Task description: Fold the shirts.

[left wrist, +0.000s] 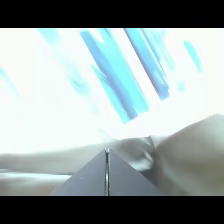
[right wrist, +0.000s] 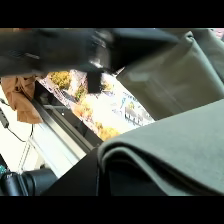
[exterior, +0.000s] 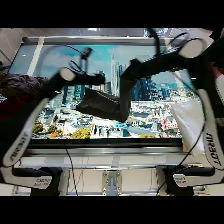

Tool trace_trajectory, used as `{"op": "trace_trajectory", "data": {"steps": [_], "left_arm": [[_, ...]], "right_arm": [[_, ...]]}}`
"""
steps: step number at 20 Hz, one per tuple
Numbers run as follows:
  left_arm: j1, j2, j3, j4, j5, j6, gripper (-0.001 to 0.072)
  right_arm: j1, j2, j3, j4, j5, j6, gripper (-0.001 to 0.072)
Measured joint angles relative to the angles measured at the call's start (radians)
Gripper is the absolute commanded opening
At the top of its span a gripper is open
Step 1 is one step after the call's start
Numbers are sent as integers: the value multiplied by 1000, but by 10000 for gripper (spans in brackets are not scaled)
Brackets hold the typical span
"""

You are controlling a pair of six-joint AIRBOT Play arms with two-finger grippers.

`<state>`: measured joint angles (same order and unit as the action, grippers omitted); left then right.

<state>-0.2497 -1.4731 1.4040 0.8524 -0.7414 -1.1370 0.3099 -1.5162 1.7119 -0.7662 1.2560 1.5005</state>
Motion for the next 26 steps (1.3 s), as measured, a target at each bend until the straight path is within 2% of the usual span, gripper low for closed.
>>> {"op": "trace_trajectory", "data": {"steps": [1, 2, 3, 6, 8, 11, 13, 16, 18, 22, 23, 26], "left_arm": [[68, 47, 1, 5, -29, 0, 15], [138, 94, 2, 7, -63, 0, 15], [199, 135, 3, 8, -93, 0, 15], [354, 228, 3, 13, -188, 0, 15], [417, 258, 3, 14, -239, 0, 15], [459, 275, 2, 14, -291, 0, 15], [470, 276, 0, 14, -310, 0, 15], [476, 272, 0, 14, -327, 0, 15], [478, 269, 0, 12, -336, 0, 15], [480, 268, 0, 11, -351, 0, 15], [480, 268, 0, 11, -351, 0, 15], [480, 268, 0, 11, -353, 0, 15]], "right_arm": [[53, -54, 1, -5, -70, 0, 102], [99, -101, 1, -5, -152, 0, 410], [144, -146, 1, 14, -248, 0, 651], [224, -219, 15, 64, -465, -21, 659], [215, -231, 60, -4, -496, -34, 580], [113, -231, 163, -243, -304, 0, 577], [3, -230, 203, -392, -56, 36, 577], [-138, -226, 148, -463, 206, 63, 577], [-196, -226, 33, -416, 222, 77, 467], [-222, -238, -272, -179, 32, 34, 486], [-219, -246, -332, -113, -5, 6, 571], [-195, -280, -451, 87, -82, -79, 572]]}}
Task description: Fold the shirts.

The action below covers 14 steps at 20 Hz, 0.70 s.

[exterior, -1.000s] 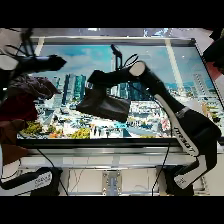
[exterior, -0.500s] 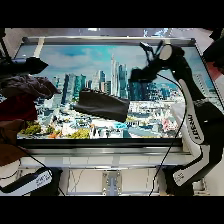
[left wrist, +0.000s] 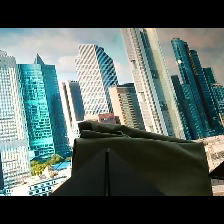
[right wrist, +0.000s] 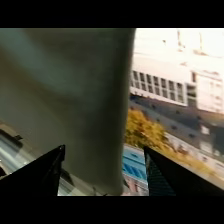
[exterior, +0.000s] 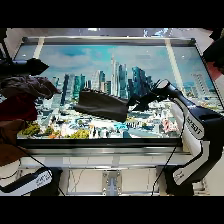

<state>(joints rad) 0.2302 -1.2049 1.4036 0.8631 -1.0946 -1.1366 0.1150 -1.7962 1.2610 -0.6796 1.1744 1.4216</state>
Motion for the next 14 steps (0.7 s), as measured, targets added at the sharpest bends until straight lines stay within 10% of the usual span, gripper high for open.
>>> {"op": "trace_trajectory", "data": {"steps": [2, 4, 9, 14], "left_arm": [[0, 0, 0, 0, -2, 0, 15], [0, 0, 0, -1, -6, 0, 15], [0, 0, 0, -3, -33, 0, 16], [0, 0, 0, -3, -42, 0, 15]], "right_arm": [[34, -21, -35, 121, -40, -55, 451], [78, -35, -51, 218, -97, -92, 29], [116, -10, 44, 340, -114, -204, 10], [-95, 164, 255, -13, 34, -103, 10]]}}
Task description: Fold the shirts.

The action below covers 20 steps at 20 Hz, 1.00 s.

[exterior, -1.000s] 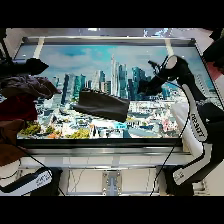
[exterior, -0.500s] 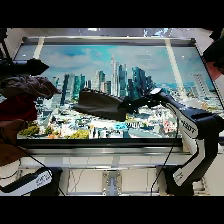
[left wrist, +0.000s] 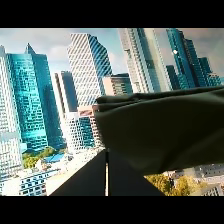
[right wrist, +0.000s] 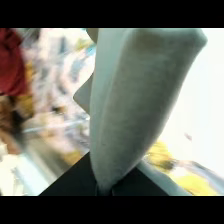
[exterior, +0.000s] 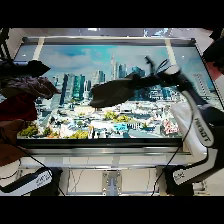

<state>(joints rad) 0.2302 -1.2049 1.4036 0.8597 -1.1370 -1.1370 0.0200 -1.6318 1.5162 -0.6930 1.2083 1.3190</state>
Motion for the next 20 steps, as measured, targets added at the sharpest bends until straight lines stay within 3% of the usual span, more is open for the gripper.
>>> {"op": "trace_trajectory", "data": {"steps": [4, 7, 12, 13, 14, 15, 19, 20], "left_arm": [[0, 0, 0, 0, -1, 0, 15], [0, 0, 0, 0, -1, 0, 15], [0, 0, 0, 0, -3, -8, 15], [0, 0, 0, 0, -6, -15, 15], [0, 0, 0, 0, -8, -18, 15], [0, 0, 0, -1, -10, -26, 15], [0, 0, 0, -1, -27, -39, 15], [0, 0, 0, -1, -32, -41, 16]], "right_arm": [[-300, 209, 62, -341, 178, 86, 10], [-526, 361, 13, -481, 276, 107, 10], [-813, 641, -454, -605, 282, 82, 26], [-855, 682, -562, -634, 257, 76, 134], [-901, 717, -669, -664, 246, 71, 348], [-943, 743, -747, -704, 246, 66, 432], [-1082, 800, -808, -701, 237, 80, 426], [-1098, 816, -776, -632, 238, 93, 366]]}}
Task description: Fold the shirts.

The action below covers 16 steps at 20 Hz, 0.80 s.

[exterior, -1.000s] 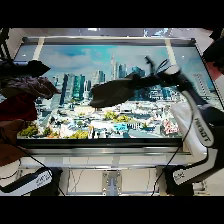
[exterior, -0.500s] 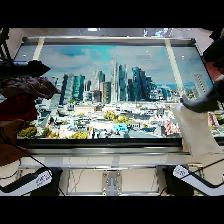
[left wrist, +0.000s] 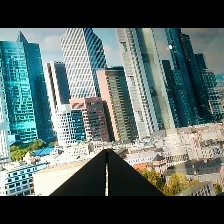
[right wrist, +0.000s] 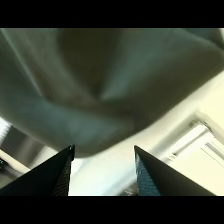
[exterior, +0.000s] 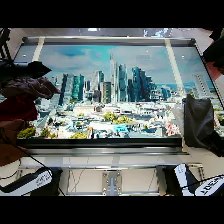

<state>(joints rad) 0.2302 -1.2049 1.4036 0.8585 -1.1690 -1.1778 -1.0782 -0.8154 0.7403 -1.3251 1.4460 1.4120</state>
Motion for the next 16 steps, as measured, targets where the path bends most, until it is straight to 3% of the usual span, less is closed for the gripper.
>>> {"op": "trace_trajectory", "data": {"steps": [3, 6, 8, 11, 16], "left_arm": [[0, 0, 0, -3, -13, -2, 16], [0, 0, 0, -5, -21, -4, 16], [0, 0, 0, -6, -32, -10, 16], [0, 0, 0, -6, -70, -21, 16], [0, 0, 0, -7, -101, -27, 16]], "right_arm": [[-1, 60, 114, 370, 4, -19, 26], [117, 121, 195, 688, 12, -152, 11], [242, 142, 220, 749, 8, -234, 12], [420, 157, 237, 668, -6, -303, 13], [561, 164, 245, 557, -12, -318, 13]]}}
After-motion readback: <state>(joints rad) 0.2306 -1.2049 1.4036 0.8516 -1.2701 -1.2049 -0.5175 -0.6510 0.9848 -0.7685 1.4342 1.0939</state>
